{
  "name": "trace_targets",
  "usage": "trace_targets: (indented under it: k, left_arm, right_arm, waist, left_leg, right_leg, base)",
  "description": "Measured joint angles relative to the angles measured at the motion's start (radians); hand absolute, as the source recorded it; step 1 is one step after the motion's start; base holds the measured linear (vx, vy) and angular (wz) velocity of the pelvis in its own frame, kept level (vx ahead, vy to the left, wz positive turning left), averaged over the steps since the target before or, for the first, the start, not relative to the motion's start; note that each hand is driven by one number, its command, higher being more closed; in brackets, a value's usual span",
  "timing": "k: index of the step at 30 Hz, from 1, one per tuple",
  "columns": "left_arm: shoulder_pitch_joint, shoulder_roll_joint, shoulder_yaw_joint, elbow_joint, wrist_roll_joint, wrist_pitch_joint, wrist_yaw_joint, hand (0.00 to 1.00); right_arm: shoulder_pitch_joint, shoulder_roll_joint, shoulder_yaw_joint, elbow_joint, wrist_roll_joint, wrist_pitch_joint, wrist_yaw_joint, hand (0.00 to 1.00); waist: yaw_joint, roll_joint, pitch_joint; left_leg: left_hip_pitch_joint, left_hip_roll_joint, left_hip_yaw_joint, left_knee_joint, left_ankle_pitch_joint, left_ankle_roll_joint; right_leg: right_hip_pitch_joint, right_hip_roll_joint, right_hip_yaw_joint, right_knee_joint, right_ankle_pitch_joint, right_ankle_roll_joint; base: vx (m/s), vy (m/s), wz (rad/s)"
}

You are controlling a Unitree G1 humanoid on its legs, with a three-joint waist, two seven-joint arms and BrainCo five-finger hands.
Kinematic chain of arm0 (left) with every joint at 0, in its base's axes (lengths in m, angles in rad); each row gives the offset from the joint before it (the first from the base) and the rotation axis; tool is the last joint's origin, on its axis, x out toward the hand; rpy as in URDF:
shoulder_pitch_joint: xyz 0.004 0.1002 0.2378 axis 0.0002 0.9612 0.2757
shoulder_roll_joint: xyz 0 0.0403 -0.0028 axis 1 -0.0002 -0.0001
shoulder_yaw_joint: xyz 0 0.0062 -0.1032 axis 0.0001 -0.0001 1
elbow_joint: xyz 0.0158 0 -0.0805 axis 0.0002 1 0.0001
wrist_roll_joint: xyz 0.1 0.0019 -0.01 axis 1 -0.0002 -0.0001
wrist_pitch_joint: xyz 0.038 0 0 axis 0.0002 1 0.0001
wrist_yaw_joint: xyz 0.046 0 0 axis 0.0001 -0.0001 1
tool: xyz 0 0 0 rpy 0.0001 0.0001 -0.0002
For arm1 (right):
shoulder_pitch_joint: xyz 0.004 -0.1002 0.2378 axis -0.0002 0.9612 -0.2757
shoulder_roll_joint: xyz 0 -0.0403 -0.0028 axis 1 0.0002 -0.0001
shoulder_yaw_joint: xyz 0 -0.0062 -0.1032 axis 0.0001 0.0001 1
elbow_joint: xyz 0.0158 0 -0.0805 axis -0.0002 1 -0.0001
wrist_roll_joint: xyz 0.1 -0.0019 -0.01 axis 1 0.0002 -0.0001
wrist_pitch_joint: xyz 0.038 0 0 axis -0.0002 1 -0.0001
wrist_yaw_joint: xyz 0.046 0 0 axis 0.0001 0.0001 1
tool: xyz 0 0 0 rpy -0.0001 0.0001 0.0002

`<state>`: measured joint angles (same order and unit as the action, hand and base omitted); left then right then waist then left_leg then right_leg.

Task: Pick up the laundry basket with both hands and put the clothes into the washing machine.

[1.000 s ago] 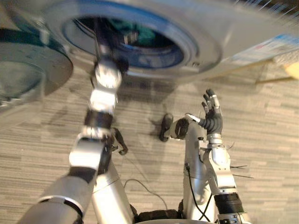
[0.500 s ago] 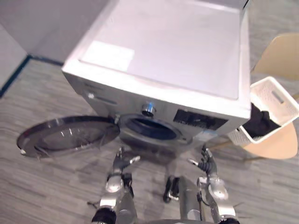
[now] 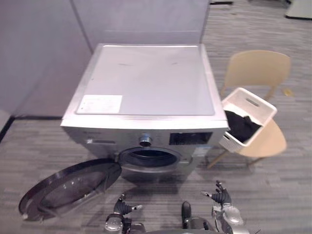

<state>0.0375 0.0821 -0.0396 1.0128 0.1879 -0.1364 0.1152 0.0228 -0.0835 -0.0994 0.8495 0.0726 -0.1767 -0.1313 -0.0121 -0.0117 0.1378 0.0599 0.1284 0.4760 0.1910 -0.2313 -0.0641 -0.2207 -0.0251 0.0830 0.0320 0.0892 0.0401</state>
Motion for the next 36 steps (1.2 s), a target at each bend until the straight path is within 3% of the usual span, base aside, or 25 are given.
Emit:
trace_targets:
  k: [1,2,3,4,5,6,7,8,9,10,12,13,14,15,17,22,23,24,26,27,28,31,32,34,36]
  left_arm:
    - [-0.002,-0.005,-0.002,0.001,0.008,0.002,0.0,0.0]
    - [-0.008,-0.008,-0.01,0.0,0.017,0.002,0.0,0.0]
    - [-0.018,0.007,-0.013,0.0,0.02,0.002,0.0,0.0]
    - [-0.017,0.011,-0.016,0.0,0.02,0.002,0.0,0.0]
    - [-0.014,0.025,-0.025,0.002,0.02,0.004,0.001,0.0]
    - [-0.012,0.029,-0.026,0.003,0.02,0.005,0.001,0.0]
    - [-0.011,0.032,-0.028,0.004,0.02,0.005,0.001,0.0]
    - [-0.012,0.039,-0.031,0.014,0.02,0.005,0.0,0.0]
    - [-0.015,0.044,-0.028,0.023,0.021,0.006,0.0,0.0]
    - [-0.016,0.045,-0.024,0.026,0.023,0.007,0.0,0.0]
    - [-0.014,0.032,0.006,0.03,0.024,0.007,0.0,0.0]
    - [-0.013,0.027,0.013,0.031,0.025,0.007,0.0,0.0]
    - [-0.013,0.015,0.012,0.028,0.024,0.006,0.0,0.0]
    - [-0.013,0.008,0.012,0.026,0.024,0.006,-0.001,0.0]
    - [-0.01,-0.015,0.01,-0.013,0.017,-0.006,0.002,0.0]
    - [-0.017,-0.042,0.011,-0.062,0.013,-0.026,0.02,0.0]
    - [-0.017,-0.05,0.011,-0.07,0.009,-0.026,0.02,0.0]
    - [-0.015,-0.05,0.009,-0.074,0.01,-0.027,0.021,0.0]
    - [-0.021,-0.044,0.01,-0.072,0.01,-0.025,0.021,0.0]
    - [-0.021,-0.044,0.011,-0.072,0.009,-0.026,0.02,0.0]
    - [-0.021,-0.043,0.012,-0.072,0.01,-0.027,0.021,0.0]
    - [-0.02,-0.027,0.009,-0.051,0.009,-0.025,0.022,0.0]
    - [-0.02,-0.025,0.004,-0.047,0.01,-0.019,0.023,0.0]
    - [-0.02,-0.021,-0.006,-0.04,0.019,-0.01,0.023,0.0]
    - [-0.021,-0.019,-0.009,-0.04,0.019,0.001,0.028,0.0]
  right_arm:
    - [-0.017,-0.001,0.0,0.0,0.008,0.0,-0.001,0.0]
    - [-0.029,0.001,0.003,0.0,0.013,0.001,-0.001,0.0]
    - [-0.04,0.002,0.024,-0.002,0.017,0.002,0.0,0.0]
    - [-0.04,0.003,0.028,-0.002,0.017,0.002,0.0,0.0]
    - [-0.045,0.002,0.043,0.0,0.017,0.002,0.0,0.0]
    - [-0.056,0.0,0.056,0.003,0.017,0.002,-0.001,0.0]
    - [-0.061,-0.001,0.064,0.001,0.017,0.002,0.0,0.0]
    - [-0.063,-0.001,0.069,-0.002,0.017,0.0,0.0,0.0]
    - [-0.06,-0.002,0.07,-0.002,0.017,-0.001,0.001,0.0]
    - [-0.056,-0.002,0.073,-0.002,0.017,-0.001,0.004,0.0]
    - [-0.031,-0.009,0.089,0.001,0.016,0.001,0.006,0.0]
    - [-0.02,-0.01,0.101,0.003,0.017,0.006,0.004,0.0]
    - [-0.024,-0.017,0.104,0.01,0.017,0.01,0.004,0.0]
    - [-0.027,-0.018,0.106,0.012,0.017,0.011,0.004,0.0]
    - [-0.03,-0.02,0.108,0.034,0.019,0.009,0.006,0.0]
    - [-0.039,-0.012,0.1,0.039,0.038,0.008,0.007,0.0]
    - [-0.06,-0.023,0.099,0.042,0.038,0.008,0.006,0.0]
    - [-0.08,-0.022,0.103,0.046,0.037,0.007,0.006,0.0]
    - [-0.109,-0.016,0.11,0.046,0.036,0.002,0.006,0.0]
    - [-0.125,-0.01,0.117,0.052,0.033,-0.001,0.008,0.0]
    - [-0.128,-0.007,0.123,0.053,0.033,-0.001,0.009,0.0]
    - [-0.131,0.012,0.134,0.053,0.016,-0.002,0.023,0.0]
    - [-0.121,0.012,0.139,0.054,0.012,-0.002,0.027,0.0]
    - [-0.103,0.01,0.139,0.057,-0.006,-0.001,0.029,0.0]
    - [-0.101,0.007,0.148,0.057,-0.008,-0.002,0.031,0.0]
  waist:
    - [-0.007,0.022,0.003]
    - [-0.006,0.034,0.009]
    - [-0.006,0.014,0.008]
    - [-0.006,0.014,0.008]
    - [-0.003,-0.001,-0.001]
    - [-0.004,0.001,0.001]
    - [-0.005,0.0,0.0]
    - [-0.009,0.0,0.0]
    - [-0.013,0.017,0.011]
    - [-0.016,0.025,0.013]
    - [-0.023,0.055,0.016]
    - [-0.025,0.084,0.03]
    - [-0.02,0.093,0.037]
    - [-0.018,0.089,0.042]
    - [0.006,0.066,0.058]
    - [0.029,0.058,0.077]
    - [0.031,0.061,0.085]
    - [0.053,0.055,0.082]
    - [0.054,0.05,0.083]
    - [0.056,0.048,0.086]
    - [0.058,0.044,0.087]
    - [0.054,0.017,0.089]
    - [0.048,0.008,0.092]
    - [0.047,0.007,0.091]
    - [0.04,0.018,0.092]
  left_leg:
    - [0.002,0.034,0.085,-0.011,-0.002,0.002]
    - [0.01,0.056,0.155,-0.009,-0.004,0.001]
    - [0.047,0.064,0.259,-0.006,-0.006,-0.007]
    - [0.051,0.063,0.278,-0.004,-0.009,-0.011]
    - [0.069,0.062,0.362,0.033,-0.031,-0.036]
    - [0.099,0.082,0.426,0.06,-0.032,-0.039]
    - [0.116,0.082,0.442,0.069,-0.032,-0.039]
    - [0.146,0.093,0.468,0.094,-0.044,-0.058]
    - [0.164,0.138,0.489,0.184,-0.076,-0.103]
    - [0.166,0.172,0.487,0.251,-0.085,-0.1]
    - [0.144,0.315,0.467,0.535,-0.048,-0.04]
    - [0.091,0.421,0.387,0.754,0.043,0.119]
    - [0.001,0.431,0.244,0.897,0.017,0.132]
    - [-0.052,0.402,0.162,0.933,0.002,0.106]
    - [-0.213,0.224,-0.112,0.91,-0.045,0.031]
    - [-0.365,0.041,-0.231,0.381,-0.03,0.009]
    - [-0.367,-0.005,-0.249,0.218,0.057,-0.005]
    - [-0.331,-0.038,-0.253,0.147,0.157,0.03]
    - [-0.331,-0.059,-0.251,0.163,0.145,0.085]
    - [-0.328,-0.06,-0.24,0.211,0.089,0.13]
    - [-0.317,-0.061,-0.234,0.213,0.072,0.135]
    - [-0.199,-0.107,-0.24,0.191,0.016,0.161]
    - [-0.13,-0.14,-0.285,0.167,-0.026,0.178]
    - [-0.059,-0.163,-0.355,0.158,-0.056,0.191]
    - [-0.014,-0.163,-0.462,0.132,-0.055,0.19]
  right_leg:
    - [-0.018,-0.016,-0.145,0.01,-0.046,-0.078]
    - [-0.051,-0.039,-0.303,0.069,-0.054,-0.087]
    - [-0.07,-0.084,-0.55,0.191,-0.11,-0.145]
    - [-0.067,-0.091,-0.587,0.206,-0.124,-0.156]
    - [-0.045,-0.114,-0.719,0.226,-0.161,-0.191]
    - [-0.031,-0.119,-0.8,0.25,-0.194,-0.25]
    - [-0.023,-0.121,-0.833,0.26,-0.203,-0.255]
    - [-0.019,-0.127,-0.856,0.29,-0.223,-0.217]
    - [-0.025,-0.09,-0.806,0.315,-0.235,-0.174]
    - [-0.03,-0.063,-0.77,0.32,-0.241,-0.169]
    - [-0.013,0.034,-0.677,0.291,-0.247,-0.163]
    - [0.03,0.102,-0.615,0.25,-0.251,-0.182]
    - [0.051,0.135,-0.544,0.244,-0.25,-0.202]
    - [0.062,0.14,-0.512,0.243,-0.253,-0.205]
    - [0.152,0.142,-0.391,0.2,-0.253,-0.204]
    - [0.276,0.107,-0.298,0.094,-0.255,-0.099]
    - [0.299,0.091,-0.285,0.067,-0.251,-0.085]
    - [0.317,0.072,-0.247,0.045,-0.245,-0.07]
    - [0.323,0.05,-0.234,0.045,-0.255,-0.05]
    - [0.317,0.036,-0.227,0.091,-0.273,-0.022]
    - [0.31,0.029,-0.221,0.134,-0.285,-0.002]
    - [0.171,-0.054,-0.232,0.619,-0.287,0.068]
    - [0.116,-0.104,-0.276,0.826,-0.241,0.067]
    - [0.075,-0.157,-0.339,0.959,-0.309,0.018]
    - [0.04,-0.147,-0.397,0.875,-0.371,0.0]
  base:
    - [-0.15,0.025,-1.71]
    - [-0.07,0.019,-2.49]
    - [0.03,-0.004,-1.93]
    - [0.11,-0.02,-2.24]
    - [0.11,-0.053,-2.29]
    - [0.12,-0.093,-2.58]
    - [0.16,-0.137,-2.58]
    - [0.21,-0.137,-2.4]
    - [0.23,-0.118,-2.33]
    - [0.26,-0.096,-2.14]
    - [0.32,-0.112,-1.75]
    - [0.3,-0.093,-1.9]
    - [0.22,-0.048,-1.85]
    - [0.28,0.023,-1.72]
    - [0.36,0.067,-1.47]
    - [0.31,0.123,-0.61]
    - [0.55,0.261,-0.41]
    - [0.39,0.2,-0.48]
    - [0.38,0.188,-0.3]
    - [0.43,0.212,-0.1]
    - [0.44,0.22,-0.11]
    - [0.45,0.217,0.21]
    - [0.37,0.138,0.57]
    - [0.58,0.089,1.12]
    - [0.48,-0.009,1.45]
